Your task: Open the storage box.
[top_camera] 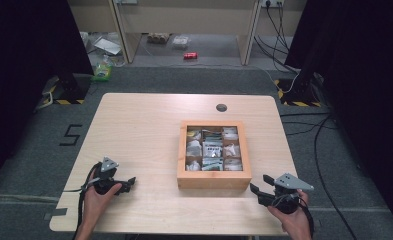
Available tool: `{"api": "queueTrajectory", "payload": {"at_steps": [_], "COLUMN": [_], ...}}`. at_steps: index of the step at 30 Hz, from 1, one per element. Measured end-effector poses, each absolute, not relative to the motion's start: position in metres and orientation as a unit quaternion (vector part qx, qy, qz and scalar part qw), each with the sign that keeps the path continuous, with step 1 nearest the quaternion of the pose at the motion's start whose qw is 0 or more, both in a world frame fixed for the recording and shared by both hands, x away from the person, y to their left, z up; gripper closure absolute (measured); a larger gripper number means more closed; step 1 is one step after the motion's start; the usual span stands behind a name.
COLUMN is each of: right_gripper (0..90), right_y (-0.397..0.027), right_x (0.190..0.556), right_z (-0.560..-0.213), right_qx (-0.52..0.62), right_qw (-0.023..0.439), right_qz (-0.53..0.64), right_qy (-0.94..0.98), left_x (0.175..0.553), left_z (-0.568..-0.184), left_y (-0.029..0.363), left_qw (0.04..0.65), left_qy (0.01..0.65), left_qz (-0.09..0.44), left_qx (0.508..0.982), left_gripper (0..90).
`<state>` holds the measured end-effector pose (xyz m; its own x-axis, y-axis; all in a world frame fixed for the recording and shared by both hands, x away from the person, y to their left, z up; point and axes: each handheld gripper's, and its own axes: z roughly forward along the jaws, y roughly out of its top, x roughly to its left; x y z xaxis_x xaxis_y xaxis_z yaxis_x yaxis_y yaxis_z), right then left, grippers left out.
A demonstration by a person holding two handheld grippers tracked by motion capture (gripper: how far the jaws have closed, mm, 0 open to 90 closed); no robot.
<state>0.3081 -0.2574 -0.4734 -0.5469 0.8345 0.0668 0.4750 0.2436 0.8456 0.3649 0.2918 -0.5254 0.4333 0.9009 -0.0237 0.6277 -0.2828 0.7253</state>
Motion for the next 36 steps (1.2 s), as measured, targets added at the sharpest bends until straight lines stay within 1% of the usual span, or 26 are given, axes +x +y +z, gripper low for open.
{"api": "queueTrajectory", "payload": {"at_steps": [11, 20, 23, 36], "right_gripper": [51.8, 57.0, 57.5, 57.6], "right_y": [-0.245, -0.235, -0.233, -0.232], "right_x": [0.308, 0.313, 0.314, 0.315], "right_z": [-0.475, -0.478, -0.478, -0.475], "right_qx": [0.401, 0.388, 0.386, 0.386], "right_qw": [0.206, 0.208, 0.217, 0.222], "right_qz": [0.440, 0.442, 0.442, 0.450], "right_qy": [0.776, 0.782, 0.780, 0.774], "left_x": [0.365, 0.365, 0.365, 0.365], "left_z": [-0.525, -0.525, -0.525, -0.525], "left_y": [0.292, 0.292, 0.292, 0.292], "left_qw": [0.340, 0.340, 0.340, 0.340], "left_qy": [0.493, 0.493, 0.493, 0.493], "left_qz": [0.201, 0.201, 0.201, 0.201], "left_qx": [0.775, 0.775, 0.775, 0.775], "left_gripper": [0.0, 0.0, 0.0, 0.0]}}
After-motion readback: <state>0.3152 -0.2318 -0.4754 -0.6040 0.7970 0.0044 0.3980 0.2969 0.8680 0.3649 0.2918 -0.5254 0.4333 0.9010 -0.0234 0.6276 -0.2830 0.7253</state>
